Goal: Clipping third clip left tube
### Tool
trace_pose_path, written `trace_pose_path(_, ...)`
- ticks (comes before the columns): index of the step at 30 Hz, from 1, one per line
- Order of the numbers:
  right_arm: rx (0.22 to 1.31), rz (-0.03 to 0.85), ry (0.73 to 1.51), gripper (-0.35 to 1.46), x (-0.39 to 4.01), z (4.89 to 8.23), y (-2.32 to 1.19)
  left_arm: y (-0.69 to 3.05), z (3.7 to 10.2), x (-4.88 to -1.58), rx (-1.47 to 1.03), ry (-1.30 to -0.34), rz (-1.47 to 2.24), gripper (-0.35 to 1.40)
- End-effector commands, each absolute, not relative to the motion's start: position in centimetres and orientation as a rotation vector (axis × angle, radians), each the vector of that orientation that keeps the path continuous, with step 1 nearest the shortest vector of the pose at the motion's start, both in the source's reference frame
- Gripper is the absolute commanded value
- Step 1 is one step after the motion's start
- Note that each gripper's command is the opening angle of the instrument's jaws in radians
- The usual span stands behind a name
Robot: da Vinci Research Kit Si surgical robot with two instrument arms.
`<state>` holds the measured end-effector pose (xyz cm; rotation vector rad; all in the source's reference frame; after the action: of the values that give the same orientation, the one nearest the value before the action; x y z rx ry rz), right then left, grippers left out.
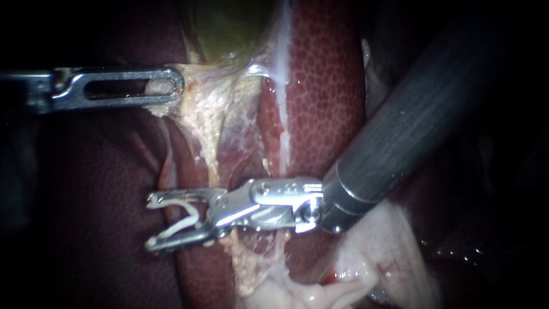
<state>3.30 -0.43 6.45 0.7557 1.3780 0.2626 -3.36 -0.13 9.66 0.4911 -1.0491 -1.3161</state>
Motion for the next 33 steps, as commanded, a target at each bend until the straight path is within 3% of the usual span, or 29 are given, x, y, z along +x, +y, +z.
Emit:
trace_pose_path(1, 0.755, 0.263, 1.378, 0.52, 3.30, 6.45, -0.43, -0.13, 9.66, -3.36, 0.491, -1.049, -1.316, -0.16)
trace_pose_path(18, 0.764, 0.258, 1.380, 0.53, 3.17, 6.40, -0.42, -0.13, 9.66, -3.34, 0.491, -1.049, -1.316, -0.16)
trace_pose_path(33, 0.768, 0.294, 1.378, 0.53, 2.61, 6.05, -0.13, -0.13, 9.65, -3.33, 0.492, -1.049, -1.315, -0.16)
